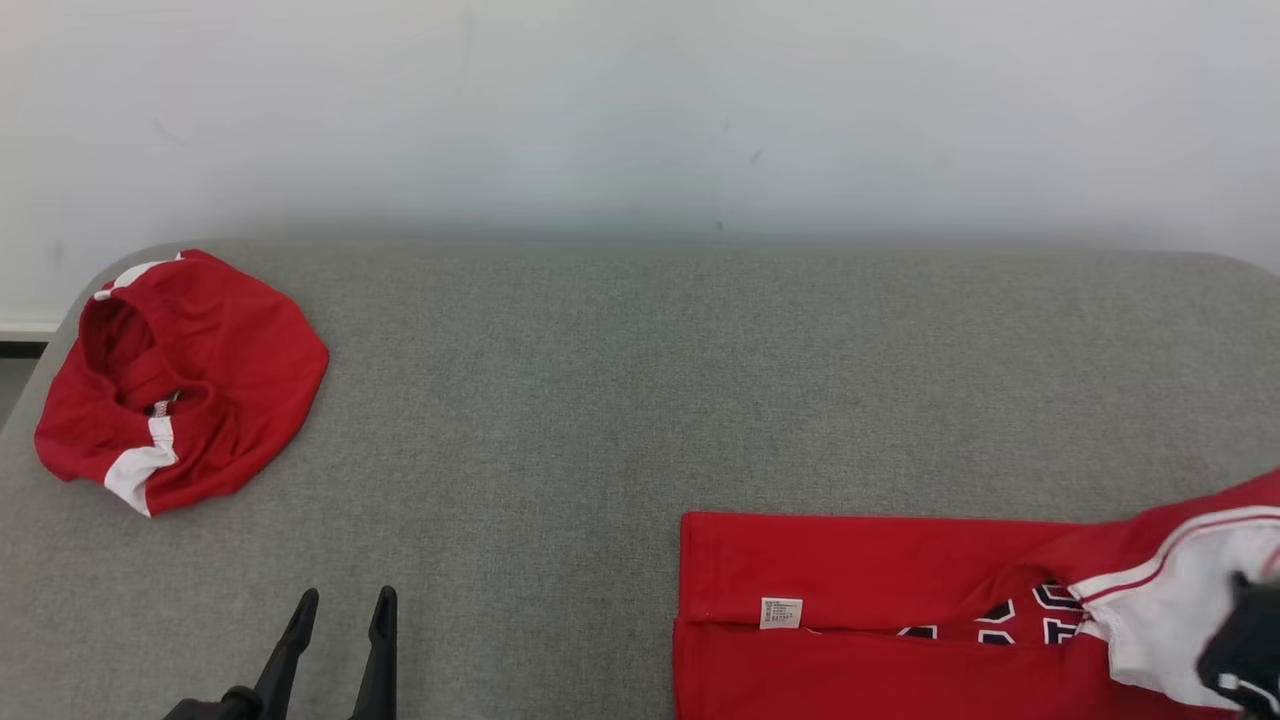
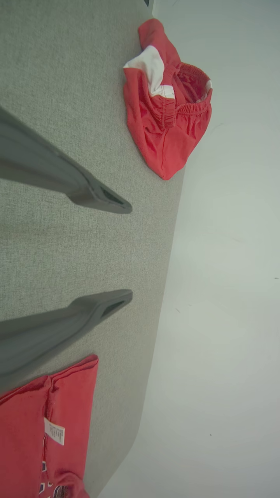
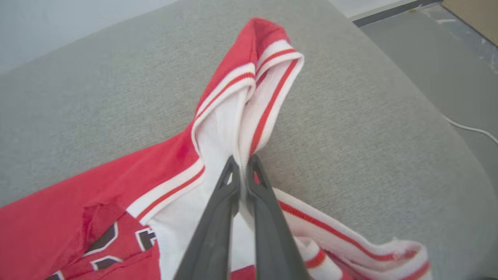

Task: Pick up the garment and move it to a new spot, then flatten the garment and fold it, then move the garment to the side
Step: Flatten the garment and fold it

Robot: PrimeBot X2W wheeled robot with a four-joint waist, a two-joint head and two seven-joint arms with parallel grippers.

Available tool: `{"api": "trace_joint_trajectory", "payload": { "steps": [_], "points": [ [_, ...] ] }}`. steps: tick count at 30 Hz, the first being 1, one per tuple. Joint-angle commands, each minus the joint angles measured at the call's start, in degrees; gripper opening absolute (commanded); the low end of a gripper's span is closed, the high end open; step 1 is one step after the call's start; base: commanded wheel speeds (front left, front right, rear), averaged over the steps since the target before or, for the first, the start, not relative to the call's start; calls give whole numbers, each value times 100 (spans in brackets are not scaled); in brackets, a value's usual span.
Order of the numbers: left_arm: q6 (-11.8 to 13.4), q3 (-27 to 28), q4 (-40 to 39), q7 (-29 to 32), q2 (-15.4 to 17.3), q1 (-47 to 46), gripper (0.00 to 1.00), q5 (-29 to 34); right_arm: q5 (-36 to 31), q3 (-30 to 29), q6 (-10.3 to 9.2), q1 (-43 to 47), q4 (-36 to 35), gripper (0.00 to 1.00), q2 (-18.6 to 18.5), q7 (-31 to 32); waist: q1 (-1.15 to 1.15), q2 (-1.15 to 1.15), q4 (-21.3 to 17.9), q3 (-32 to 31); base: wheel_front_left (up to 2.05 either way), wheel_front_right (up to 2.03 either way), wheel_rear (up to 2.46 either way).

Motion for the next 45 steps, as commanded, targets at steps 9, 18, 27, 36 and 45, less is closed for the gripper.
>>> {"api": "trace_joint_trajectory", "payload": {
  "steps": [9,18,27,36,45],
  "points": [
    [-34,-10,95,-53,-15,33,100,-43,1232,2161,-14,469,-1002,0,-30,618,0,0,-63,-64,0,0,0],
    [-65,-74,162,-69,-32,-111,100,-7,1522,3541,-14,573,-1207,0,344,777,0,0,129,-22,0,0,0],
    [-78,-100,203,-94,-38,-103,100,-3,1686,4241,-14,328,-651,0,382,623,0,0,299,0,0,0,0],
    [-89,-177,259,-98,-59,-116,100,2,1741,4479,-13,84,110,0,385,291,0,0,426,-29,0,0,0],
    [-88,-189,283,-105,-56,-21,100,-36,2017,4690,-14,-104,474,100,384,-14,0,0,443,-93,0,0,0]
  ]
}}
